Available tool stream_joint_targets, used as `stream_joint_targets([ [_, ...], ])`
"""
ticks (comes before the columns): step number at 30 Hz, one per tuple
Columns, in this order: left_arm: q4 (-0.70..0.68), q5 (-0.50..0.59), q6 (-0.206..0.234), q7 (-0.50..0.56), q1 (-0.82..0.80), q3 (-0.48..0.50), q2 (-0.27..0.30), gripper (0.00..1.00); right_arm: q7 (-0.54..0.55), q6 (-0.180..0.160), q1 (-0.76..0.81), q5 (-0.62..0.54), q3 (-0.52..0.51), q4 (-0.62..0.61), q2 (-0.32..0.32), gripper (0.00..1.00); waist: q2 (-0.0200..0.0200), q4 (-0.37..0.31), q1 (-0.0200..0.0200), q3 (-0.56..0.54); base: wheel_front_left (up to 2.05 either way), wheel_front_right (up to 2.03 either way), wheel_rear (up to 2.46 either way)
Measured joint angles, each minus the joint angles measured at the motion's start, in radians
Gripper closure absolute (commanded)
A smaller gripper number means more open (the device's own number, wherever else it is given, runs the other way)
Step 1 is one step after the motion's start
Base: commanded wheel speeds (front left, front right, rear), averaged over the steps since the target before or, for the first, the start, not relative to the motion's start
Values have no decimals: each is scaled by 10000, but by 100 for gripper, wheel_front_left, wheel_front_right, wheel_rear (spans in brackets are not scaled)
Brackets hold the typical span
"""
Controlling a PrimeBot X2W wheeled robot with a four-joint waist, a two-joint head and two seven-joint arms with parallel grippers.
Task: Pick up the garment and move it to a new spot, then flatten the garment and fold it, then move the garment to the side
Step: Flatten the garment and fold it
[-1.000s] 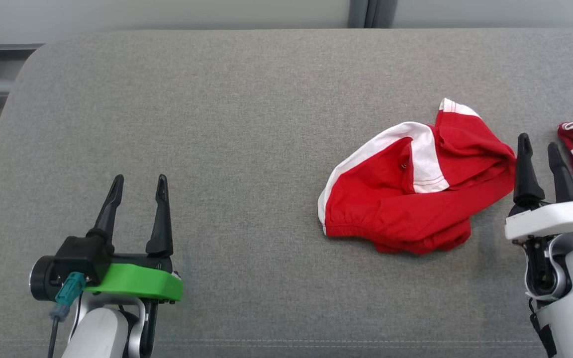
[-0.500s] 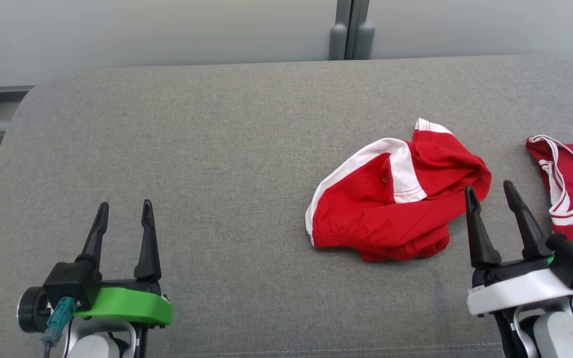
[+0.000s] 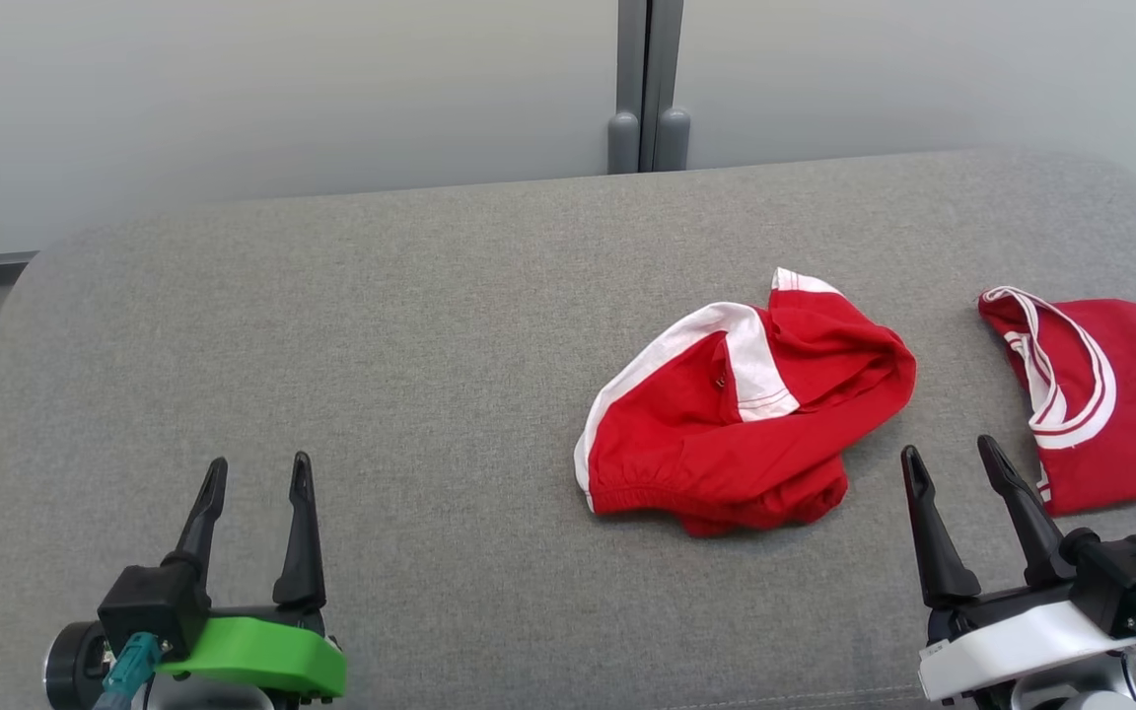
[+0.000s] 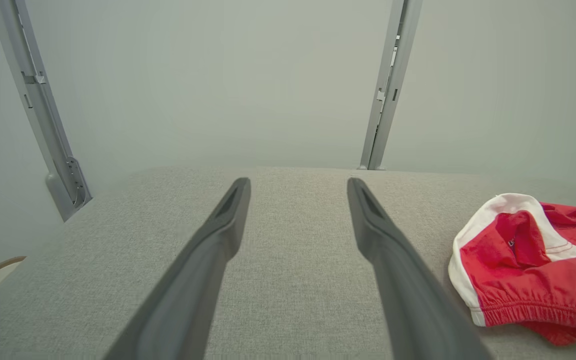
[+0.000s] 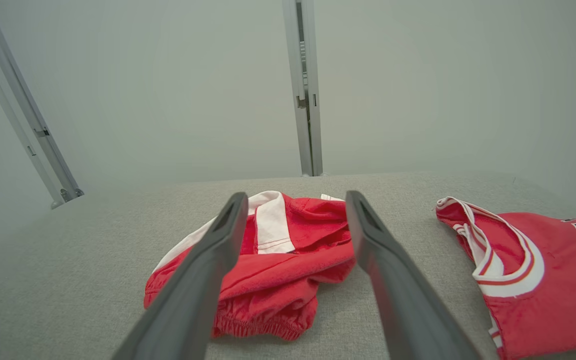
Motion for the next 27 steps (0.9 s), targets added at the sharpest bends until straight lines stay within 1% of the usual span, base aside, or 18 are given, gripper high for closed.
stream_joint_targets([
  [8,-84,2,59,198,280,-169,61,0,119,0,94,-27,-56,-56,92,0,0,118,0,-103,0,0,0],
  [17,-44,-63,27,234,294,-336,69,0,161,0,121,-27,-79,-115,134,0,0,253,0,-113,0,0,0],
  [19,-29,-167,-105,439,271,-493,19,0,198,0,123,-27,-117,-140,136,0,0,274,0,-99,0,0,0],
  [21,25,-383,-355,855,174,-809,-151,0,211,0,123,-27,-127,-159,132,0,0,275,0,-64,0,0,0],
  [22,25,-383,-355,855,174,-809,-151,0,211,0,123,-27,-127,-159,132,0,0,275,0,-64,0,0,0],
  [27,481,-823,-1229,2063,-334,-1923,-725,0,284,0,104,-19,-4,-228,111,0,0,116,0,59,0,0,0],
])
